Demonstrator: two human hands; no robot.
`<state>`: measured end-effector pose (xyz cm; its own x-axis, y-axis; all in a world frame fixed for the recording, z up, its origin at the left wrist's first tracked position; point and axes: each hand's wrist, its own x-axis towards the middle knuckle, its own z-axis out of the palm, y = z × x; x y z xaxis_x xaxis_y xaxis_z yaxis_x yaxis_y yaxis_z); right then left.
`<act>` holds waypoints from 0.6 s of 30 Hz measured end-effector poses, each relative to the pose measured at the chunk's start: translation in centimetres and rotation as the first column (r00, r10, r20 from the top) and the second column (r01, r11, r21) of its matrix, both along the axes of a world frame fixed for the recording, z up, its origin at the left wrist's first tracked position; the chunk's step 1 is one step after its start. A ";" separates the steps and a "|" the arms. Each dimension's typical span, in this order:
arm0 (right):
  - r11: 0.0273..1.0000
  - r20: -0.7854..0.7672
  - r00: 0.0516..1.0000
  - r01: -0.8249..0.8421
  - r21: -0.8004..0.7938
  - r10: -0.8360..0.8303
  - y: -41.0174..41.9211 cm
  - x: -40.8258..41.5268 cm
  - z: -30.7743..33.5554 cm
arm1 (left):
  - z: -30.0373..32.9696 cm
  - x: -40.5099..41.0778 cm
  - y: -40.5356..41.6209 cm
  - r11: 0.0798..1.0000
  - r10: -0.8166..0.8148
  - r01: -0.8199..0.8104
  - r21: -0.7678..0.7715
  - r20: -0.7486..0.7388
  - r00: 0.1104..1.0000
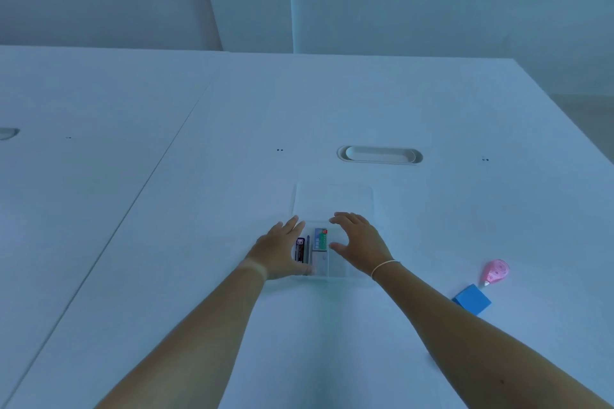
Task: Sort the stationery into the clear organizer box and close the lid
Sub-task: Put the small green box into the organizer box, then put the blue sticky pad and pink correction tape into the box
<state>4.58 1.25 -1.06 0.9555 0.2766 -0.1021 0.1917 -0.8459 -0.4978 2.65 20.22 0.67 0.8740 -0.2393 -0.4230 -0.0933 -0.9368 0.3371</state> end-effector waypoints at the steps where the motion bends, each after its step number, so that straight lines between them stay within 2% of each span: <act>1: 1.000 0.005 1.000 0.016 0.006 -0.016 -0.5 -0.1 0.2 | 0.2 0.1 -0.3 1.000 -0.003 0.003 -0.007 0.004 1.000; 11: 0.974 0.047 0.973 0.227 0.010 -0.227 -7.7 -3.3 2.1 | 1.5 0.4 -6.5 0.989 -0.141 0.142 -0.027 0.054 0.989; 18: 0.901 0.038 0.901 0.433 -0.023 -0.432 -15.2 -6.9 2.2 | 2.0 -0.1 -13.8 0.951 -0.294 0.299 -0.073 0.071 0.953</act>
